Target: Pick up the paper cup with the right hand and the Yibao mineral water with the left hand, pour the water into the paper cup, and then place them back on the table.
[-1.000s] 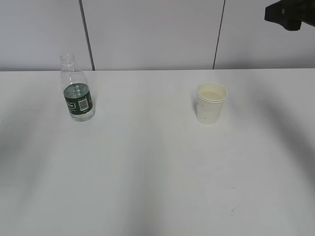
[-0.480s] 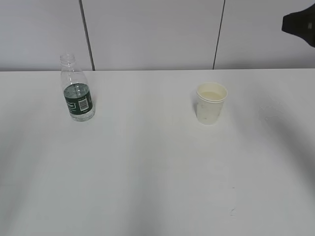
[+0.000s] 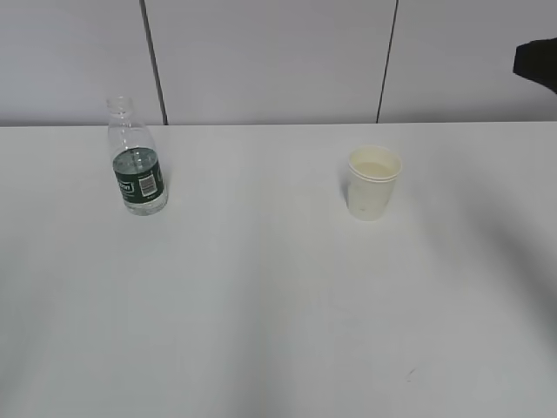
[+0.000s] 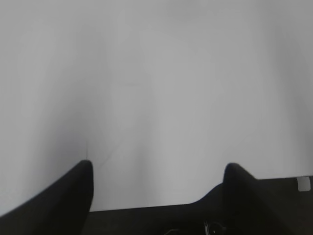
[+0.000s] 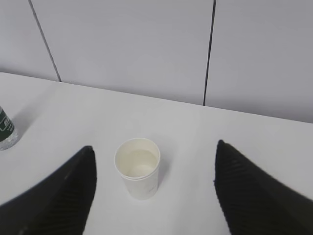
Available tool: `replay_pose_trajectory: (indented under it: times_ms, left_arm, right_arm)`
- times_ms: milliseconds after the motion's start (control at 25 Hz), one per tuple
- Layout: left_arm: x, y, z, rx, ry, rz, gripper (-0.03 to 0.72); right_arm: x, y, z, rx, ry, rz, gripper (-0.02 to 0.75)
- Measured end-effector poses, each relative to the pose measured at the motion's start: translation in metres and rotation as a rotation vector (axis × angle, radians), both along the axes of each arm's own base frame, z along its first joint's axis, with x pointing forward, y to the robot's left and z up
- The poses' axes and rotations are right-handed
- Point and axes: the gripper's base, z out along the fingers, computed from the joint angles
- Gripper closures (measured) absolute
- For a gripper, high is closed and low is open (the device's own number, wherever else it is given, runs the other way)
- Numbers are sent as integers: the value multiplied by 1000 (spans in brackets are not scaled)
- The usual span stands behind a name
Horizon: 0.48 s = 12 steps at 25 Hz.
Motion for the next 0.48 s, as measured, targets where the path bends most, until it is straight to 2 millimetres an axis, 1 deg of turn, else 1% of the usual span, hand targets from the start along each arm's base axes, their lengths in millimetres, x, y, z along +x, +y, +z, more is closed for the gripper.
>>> replay_pose_trajectory:
  times_ms: [80,280,360,480]
  left_arm:
    - [-10,2,-8,-10,-53,-1,187]
    - [-34,6,-12,-45,-239,-3,188]
    - [-37,7,-13,-42,-260,-7,190]
    - [-37,5,-13,-8,-266,-64,202]
  right_arm:
    - [0,0,-1,0,3,-2,152]
    - [0,0,-2,0,6,-2,152]
    - [0,0,-2,0,5,-2,152]
    - [0,0,-2,0,6,-3,152]
